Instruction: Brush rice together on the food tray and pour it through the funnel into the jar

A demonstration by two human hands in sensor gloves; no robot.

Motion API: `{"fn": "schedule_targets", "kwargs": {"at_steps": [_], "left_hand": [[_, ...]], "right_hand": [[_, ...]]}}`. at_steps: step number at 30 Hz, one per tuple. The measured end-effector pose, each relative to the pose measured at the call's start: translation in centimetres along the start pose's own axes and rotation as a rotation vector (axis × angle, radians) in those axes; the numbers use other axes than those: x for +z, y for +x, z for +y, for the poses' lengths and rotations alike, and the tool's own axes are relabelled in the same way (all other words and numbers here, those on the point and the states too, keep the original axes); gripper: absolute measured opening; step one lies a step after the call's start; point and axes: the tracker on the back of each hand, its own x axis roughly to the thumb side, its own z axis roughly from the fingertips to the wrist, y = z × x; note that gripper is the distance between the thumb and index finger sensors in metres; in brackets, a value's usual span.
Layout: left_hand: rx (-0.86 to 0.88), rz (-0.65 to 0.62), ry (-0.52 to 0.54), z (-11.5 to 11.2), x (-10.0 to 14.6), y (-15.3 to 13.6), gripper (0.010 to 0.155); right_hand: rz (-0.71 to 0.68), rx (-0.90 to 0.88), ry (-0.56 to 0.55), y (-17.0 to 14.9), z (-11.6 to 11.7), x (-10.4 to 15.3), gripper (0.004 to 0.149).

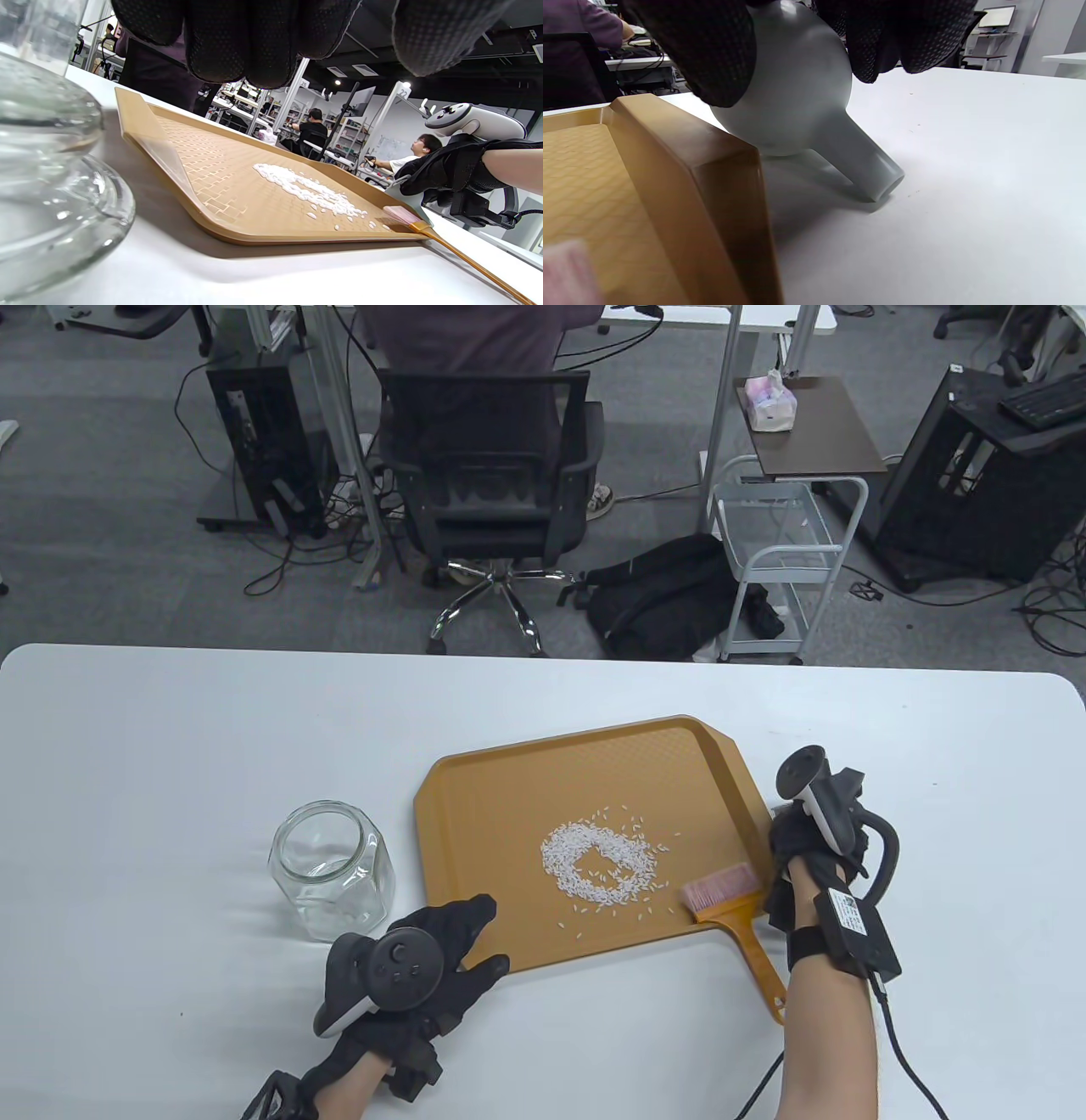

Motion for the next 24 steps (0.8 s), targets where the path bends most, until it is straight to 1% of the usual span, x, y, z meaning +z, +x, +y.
{"fn": "schedule_targets", "kwargs": {"at_steps": [3, 5, 7, 8, 10, 13, 14, 17, 18, 19, 22, 23, 24], "left_hand": [[0.004, 0.002, -0.006, -0.1, 0.0, 0.0, 0.071], [0.008, 0.005, -0.007, -0.1, 0.0, -0.1, 0.071], [0.014, 0.006, -0.009, -0.1, 0.0, -0.1, 0.071], [0.016, 0.006, -0.01, -0.1, 0.0, -0.1, 0.071], [0.019, 0.005, -0.012, -0.1, 0.0, -0.1, 0.07], [0.02, 0.0, -0.009, -0.1, 0.0, 0.0, 0.071], [0.023, 0.0, -0.008, -0.2, 0.0, 0.0, 0.071], [0.034, 0.003, -0.003, -0.3, 0.1, 0.0, 0.078], [0.036, 0.0, -0.006, -0.4, 0.1, 0.1, 0.08], [0.04, -0.007, -0.006, -0.5, 0.1, 0.2, 0.082], [0.098, -0.119, 0.033, -0.3, 0.4, 0.7, 0.079], [0.128, -0.133, 0.058, -0.2, 0.5, 1.0, 0.079], [0.137, -0.14, 0.064, -0.2, 0.6, 1.1, 0.079]], "right_hand": [[-0.001, -0.006, 0.003, -0.5, -0.3, 0.3, 0.056], [-0.009, 0.004, -0.027, -0.8, -1.0, 0.7, 0.052], [-0.044, 0.042, -0.136, -1.1, -2.0, 1.5, 0.048], [-0.05, 0.052, -0.15, -1.1, -2.2, 1.7, 0.048], [-0.082, 0.07, -0.22, -1.2, -3.4, 2.8, 0.048], [-0.162, 0.056, -0.327, -0.8, -5.7, 5.4, 0.048], [-0.18, 0.053, -0.343, -0.7, -6.0, 5.8, 0.048], [-0.331, 0.04, -0.445, 0.7, -7.8, 9.6, 0.049], [-0.379, 0.04, -0.462, 1.2, -8.0, 10.8, 0.049], [-0.451, 0.034, -0.476, 1.9, -8.2, 12.6, 0.049], [-0.618, -0.011, -0.463, 3.6, -7.9, 16.7, 0.05], [-0.691, -0.044, -0.453, 4.4, -7.4, 18.5, 0.05], [-0.739, -0.056, -0.439, 5.0, -7.0, 19.6, 0.05]]}}
